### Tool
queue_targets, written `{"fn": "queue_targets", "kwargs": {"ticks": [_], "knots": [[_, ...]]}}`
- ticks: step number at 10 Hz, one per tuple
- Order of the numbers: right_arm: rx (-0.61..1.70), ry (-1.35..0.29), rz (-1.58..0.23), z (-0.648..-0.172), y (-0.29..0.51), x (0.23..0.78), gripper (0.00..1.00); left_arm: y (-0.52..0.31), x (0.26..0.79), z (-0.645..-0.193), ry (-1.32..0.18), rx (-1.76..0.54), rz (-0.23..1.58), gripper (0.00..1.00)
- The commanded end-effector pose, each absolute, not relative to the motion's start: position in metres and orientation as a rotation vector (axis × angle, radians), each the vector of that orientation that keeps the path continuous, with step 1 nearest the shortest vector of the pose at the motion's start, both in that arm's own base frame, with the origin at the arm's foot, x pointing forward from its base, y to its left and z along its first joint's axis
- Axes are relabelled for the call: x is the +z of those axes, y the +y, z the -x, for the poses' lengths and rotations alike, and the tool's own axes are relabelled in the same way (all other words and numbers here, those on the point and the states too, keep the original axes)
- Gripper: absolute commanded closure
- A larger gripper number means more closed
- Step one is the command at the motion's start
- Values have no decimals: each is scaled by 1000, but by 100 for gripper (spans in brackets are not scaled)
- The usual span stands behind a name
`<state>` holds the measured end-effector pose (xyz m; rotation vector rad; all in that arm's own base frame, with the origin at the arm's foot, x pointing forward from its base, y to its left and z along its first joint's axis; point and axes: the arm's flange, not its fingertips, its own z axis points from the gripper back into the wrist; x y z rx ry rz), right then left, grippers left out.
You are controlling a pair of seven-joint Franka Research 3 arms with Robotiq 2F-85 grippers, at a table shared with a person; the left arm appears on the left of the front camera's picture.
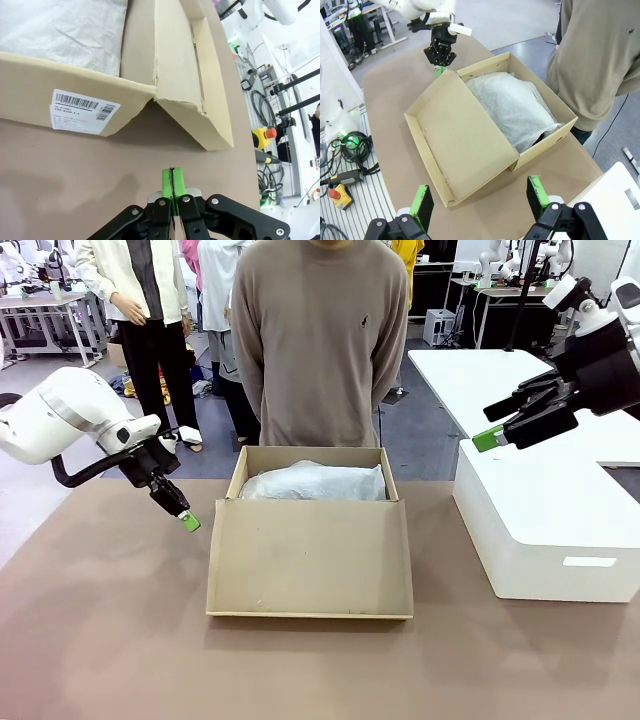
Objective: Pack the shoes into the box.
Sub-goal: Close the Shoes Box.
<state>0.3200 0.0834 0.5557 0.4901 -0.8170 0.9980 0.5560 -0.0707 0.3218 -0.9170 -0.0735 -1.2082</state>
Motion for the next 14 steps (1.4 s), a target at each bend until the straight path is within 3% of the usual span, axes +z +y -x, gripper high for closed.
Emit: {"fn": "queue_targets", "kwargs": {"ticks": [1, 14], "knots": [[1020, -835, -508, -324, 83, 555, 0, -74, 318, -559, -106, -1213, 942, 100], [1020, -835, -508, -324, 83, 555, 0, -112, 278, -548, -103, -1171, 1039, 100]]}}
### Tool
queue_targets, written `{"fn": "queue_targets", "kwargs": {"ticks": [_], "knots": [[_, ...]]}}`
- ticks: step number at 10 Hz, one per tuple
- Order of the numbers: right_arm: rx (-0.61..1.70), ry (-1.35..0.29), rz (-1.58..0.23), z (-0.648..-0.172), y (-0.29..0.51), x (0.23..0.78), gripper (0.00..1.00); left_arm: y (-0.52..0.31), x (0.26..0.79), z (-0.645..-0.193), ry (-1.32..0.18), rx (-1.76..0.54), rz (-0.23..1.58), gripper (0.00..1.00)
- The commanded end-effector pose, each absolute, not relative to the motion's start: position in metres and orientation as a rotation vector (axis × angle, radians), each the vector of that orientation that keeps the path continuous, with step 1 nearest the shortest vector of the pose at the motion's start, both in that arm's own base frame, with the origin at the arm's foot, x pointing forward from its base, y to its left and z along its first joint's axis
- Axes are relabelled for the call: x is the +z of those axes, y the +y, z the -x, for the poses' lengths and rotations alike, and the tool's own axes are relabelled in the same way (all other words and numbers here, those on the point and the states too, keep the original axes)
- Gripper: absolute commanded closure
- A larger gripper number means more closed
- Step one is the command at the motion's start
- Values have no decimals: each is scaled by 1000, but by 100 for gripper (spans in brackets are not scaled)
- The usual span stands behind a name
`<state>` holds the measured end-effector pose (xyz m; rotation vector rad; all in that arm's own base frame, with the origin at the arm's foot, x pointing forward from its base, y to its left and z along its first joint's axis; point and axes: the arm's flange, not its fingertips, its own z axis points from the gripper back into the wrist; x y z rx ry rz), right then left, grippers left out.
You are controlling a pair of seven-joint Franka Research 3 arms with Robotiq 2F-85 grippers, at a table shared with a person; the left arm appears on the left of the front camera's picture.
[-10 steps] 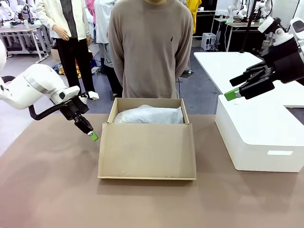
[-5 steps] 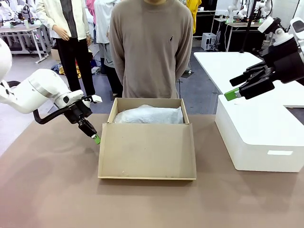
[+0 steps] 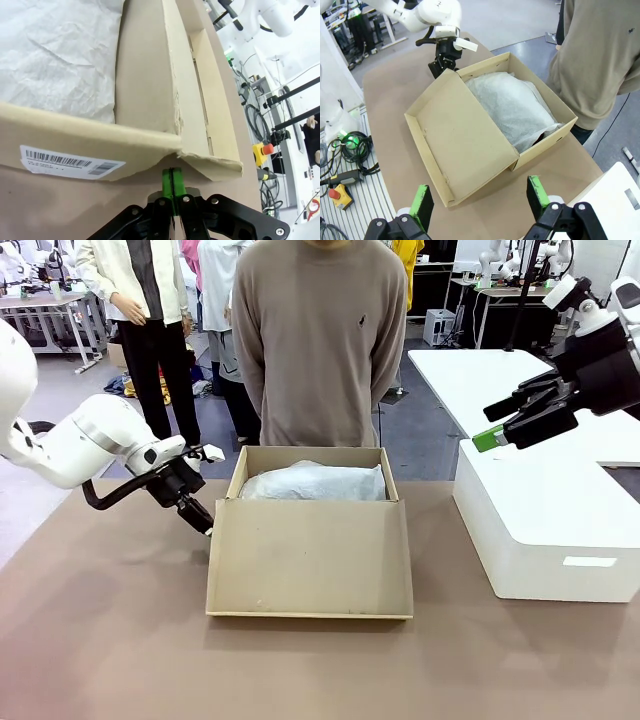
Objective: Pack the shoes into the box.
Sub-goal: Close the Shoes Box.
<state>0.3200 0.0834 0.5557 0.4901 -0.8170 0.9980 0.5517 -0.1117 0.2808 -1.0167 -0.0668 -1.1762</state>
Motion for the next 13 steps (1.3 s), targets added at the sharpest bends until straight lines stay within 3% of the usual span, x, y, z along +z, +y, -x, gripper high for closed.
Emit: {"fn": "queue_targets", "kwargs": {"ticks": [1, 8, 13], "knots": [[1020, -835, -508, -324, 83, 555, 0, -115, 276, -546, -106, -1170, 1071, 100], [1020, -835, -508, -324, 83, 555, 0, -117, 279, -540, -8, -1150, 1296, 100], [1020, -835, -508, -324, 83, 555, 0, -115, 291, -537, -52, -1053, 1419, 100]]}}
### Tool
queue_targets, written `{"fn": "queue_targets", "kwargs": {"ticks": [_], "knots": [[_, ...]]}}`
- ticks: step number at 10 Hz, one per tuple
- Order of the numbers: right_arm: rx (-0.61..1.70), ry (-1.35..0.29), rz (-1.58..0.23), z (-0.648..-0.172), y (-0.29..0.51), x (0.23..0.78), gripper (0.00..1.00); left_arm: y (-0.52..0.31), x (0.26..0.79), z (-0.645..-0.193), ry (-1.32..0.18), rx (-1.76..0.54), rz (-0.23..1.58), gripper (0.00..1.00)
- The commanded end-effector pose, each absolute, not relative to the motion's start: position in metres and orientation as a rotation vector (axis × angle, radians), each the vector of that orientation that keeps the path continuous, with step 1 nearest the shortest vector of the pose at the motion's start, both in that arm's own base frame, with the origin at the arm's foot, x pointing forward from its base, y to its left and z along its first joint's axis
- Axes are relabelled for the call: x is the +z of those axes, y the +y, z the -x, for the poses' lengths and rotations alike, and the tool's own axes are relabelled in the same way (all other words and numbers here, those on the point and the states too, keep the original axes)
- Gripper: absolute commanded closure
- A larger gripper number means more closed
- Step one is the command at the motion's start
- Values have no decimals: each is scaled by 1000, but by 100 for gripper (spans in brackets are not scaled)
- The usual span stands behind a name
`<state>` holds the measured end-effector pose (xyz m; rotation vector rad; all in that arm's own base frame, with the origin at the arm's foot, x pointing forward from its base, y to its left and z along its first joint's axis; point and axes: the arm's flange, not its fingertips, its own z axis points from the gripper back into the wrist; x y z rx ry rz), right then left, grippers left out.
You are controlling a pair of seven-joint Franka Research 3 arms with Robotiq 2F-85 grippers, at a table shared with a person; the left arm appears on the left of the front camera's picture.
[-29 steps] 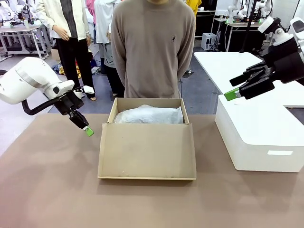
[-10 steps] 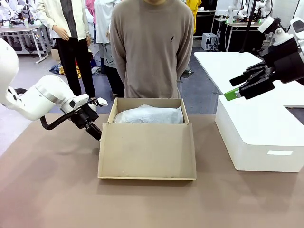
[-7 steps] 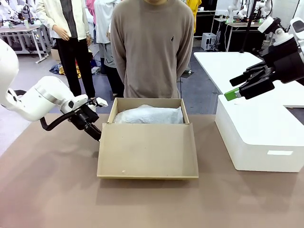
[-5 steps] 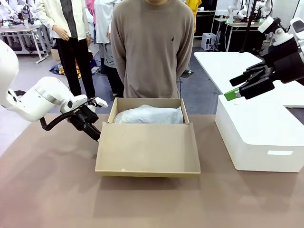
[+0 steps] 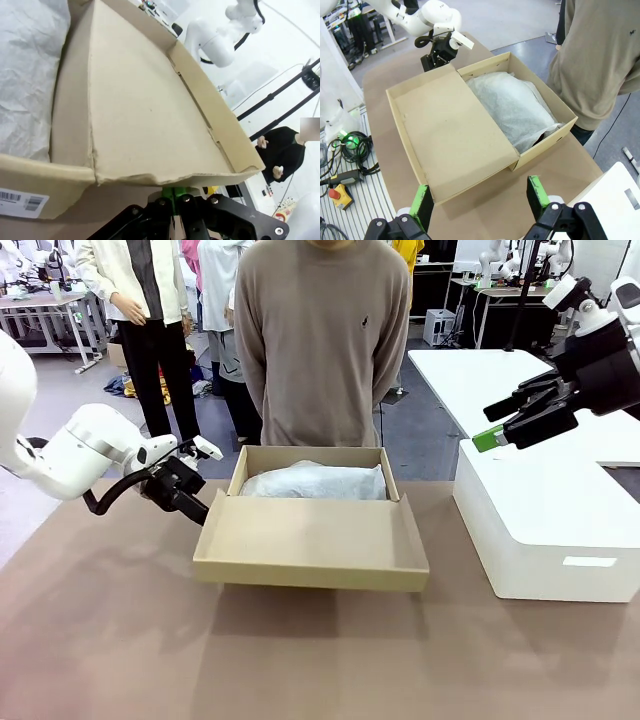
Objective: Pack the shoes into the box.
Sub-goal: Close the Shoes Box.
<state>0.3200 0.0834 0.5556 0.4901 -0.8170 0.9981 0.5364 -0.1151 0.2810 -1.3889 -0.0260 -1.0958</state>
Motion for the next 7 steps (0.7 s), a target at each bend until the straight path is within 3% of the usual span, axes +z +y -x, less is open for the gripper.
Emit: {"fn": "queue_targets", "kwargs": {"ticks": [1, 7], "knots": [[1020, -835, -508, -324, 83, 555, 0, -116, 293, -537, -62, -1052, 1445, 100], [1020, -835, -508, -324, 83, 555, 0, -114, 311, -535, -77, -942, 1559, 100]]}}
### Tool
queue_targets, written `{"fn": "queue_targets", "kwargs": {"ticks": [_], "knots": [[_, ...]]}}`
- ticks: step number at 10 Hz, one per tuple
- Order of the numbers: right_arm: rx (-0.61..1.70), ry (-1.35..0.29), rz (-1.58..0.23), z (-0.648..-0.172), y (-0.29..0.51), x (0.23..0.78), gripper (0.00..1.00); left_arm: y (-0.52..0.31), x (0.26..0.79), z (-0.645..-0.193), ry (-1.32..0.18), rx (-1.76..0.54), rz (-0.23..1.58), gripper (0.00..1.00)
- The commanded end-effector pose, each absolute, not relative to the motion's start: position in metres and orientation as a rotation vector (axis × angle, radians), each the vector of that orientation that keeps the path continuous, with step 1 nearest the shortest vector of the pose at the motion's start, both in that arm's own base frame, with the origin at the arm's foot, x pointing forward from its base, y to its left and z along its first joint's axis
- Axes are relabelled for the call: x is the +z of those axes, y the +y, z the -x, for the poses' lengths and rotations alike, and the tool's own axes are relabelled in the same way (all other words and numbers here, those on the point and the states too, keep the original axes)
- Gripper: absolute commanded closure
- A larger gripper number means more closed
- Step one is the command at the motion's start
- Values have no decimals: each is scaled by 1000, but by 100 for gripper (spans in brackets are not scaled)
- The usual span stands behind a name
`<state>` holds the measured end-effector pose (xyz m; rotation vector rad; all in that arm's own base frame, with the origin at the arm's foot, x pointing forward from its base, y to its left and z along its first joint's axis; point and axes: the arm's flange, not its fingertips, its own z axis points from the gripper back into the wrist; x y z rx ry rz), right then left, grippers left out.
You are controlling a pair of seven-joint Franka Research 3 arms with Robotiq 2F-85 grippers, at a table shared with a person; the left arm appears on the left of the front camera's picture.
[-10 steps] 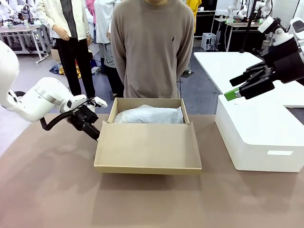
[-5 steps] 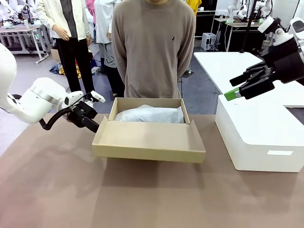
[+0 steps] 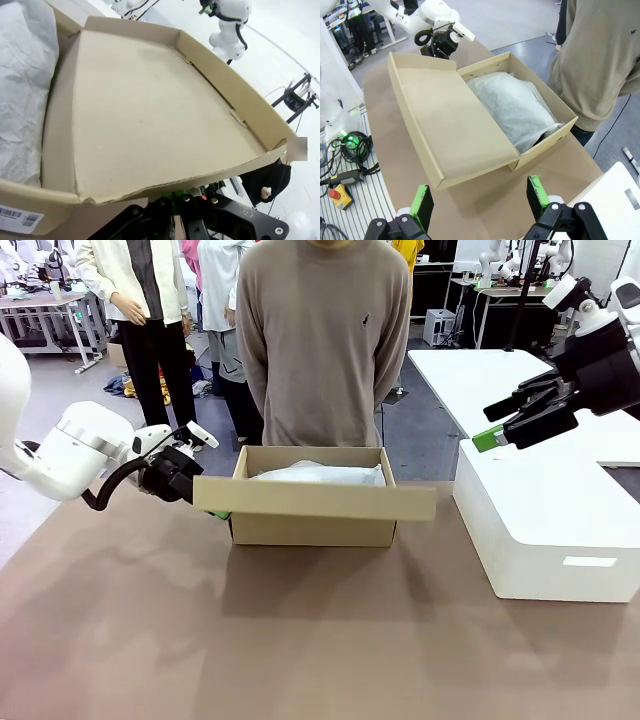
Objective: Pack the shoes into the box.
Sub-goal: Close the Shoes Box.
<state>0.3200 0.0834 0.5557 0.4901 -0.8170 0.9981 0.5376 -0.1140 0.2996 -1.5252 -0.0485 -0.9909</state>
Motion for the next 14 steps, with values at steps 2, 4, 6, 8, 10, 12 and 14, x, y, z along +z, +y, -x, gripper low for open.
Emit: {"fn": "queue_targets", "kwargs": {"ticks": [2, 4, 6, 8, 10, 12, 14], "knots": [[1020, -835, -508, -324, 83, 555, 0, -113, 322, -532, -116, -904, 1562, 100], [1020, -835, -508, -324, 83, 555, 0, -110, 340, -525, -216, -869, 1507, 100], [1020, -835, -508, -324, 83, 555, 0, -106, 358, -523, -331, -843, 1415, 100], [1020, -835, -508, -324, 83, 555, 0, -100, 374, -526, -469, -808, 1300, 100], [1020, -835, -508, -324, 83, 555, 0, -90, 386, -529, -581, -779, 1199, 100], [1020, -835, -508, -324, 83, 555, 0, -81, 396, -534, -650, -746, 1161, 100], [1020, -835, -508, -324, 83, 555, 0, -71, 403, -538, -644, -808, 1153, 100]]}}
